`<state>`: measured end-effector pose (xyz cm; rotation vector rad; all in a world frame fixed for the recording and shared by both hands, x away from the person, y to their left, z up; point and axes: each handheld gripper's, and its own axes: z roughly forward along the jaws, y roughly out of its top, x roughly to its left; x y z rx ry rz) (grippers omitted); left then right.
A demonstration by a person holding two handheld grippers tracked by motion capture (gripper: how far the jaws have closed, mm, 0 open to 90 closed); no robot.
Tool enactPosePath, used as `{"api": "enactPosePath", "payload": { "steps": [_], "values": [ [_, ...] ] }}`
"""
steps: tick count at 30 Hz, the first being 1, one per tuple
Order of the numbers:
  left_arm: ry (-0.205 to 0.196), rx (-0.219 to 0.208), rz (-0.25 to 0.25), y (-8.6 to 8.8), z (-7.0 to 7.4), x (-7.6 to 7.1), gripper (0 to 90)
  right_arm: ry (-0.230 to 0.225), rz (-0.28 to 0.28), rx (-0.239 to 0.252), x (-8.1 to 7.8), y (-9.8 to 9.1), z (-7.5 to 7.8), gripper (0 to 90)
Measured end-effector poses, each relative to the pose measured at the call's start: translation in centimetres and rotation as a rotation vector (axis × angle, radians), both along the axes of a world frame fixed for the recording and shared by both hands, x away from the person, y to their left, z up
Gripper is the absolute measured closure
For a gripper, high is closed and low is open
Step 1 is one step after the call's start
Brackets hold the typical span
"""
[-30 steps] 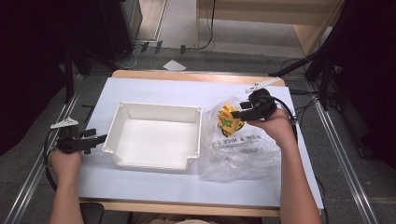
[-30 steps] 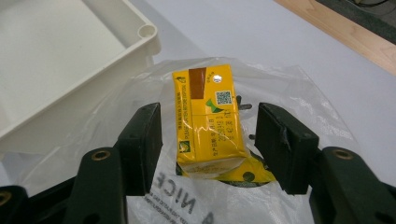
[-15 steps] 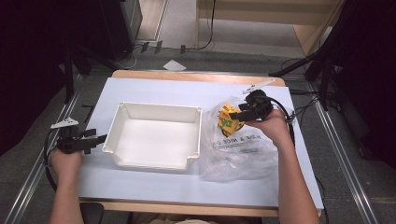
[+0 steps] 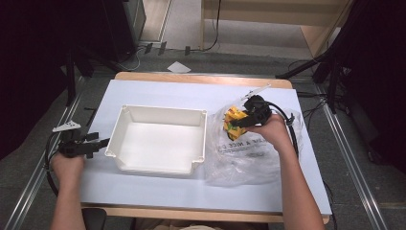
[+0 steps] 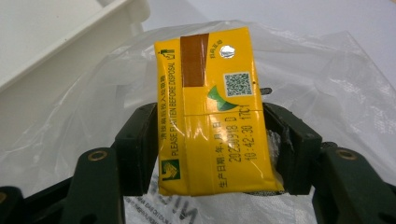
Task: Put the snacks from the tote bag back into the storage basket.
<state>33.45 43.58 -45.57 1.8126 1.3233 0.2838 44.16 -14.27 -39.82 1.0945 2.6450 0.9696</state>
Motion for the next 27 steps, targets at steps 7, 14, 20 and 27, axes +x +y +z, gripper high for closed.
{"api": "enactPosePath", "payload": {
  "steps": [7,14,20,27],
  "values": [
    [-0.001,0.002,0.002,0.0,0.0,0.0,20.9,0.017,-0.003,-0.024,0.3,0.6,-0.6,41.5],
    [0.000,0.002,0.003,0.0,0.0,0.0,20.9,0.008,-0.003,-0.026,0.6,1.0,-1.1,43.8],
    [0.000,0.002,0.001,0.0,0.0,0.0,20.9,-0.003,-0.012,-0.012,0.8,0.9,-1.5,47.9],
    [0.000,0.001,0.000,0.0,0.0,0.0,20.8,-0.012,-0.006,-0.025,0.8,1.0,-1.4,49.5]
  ]
}}
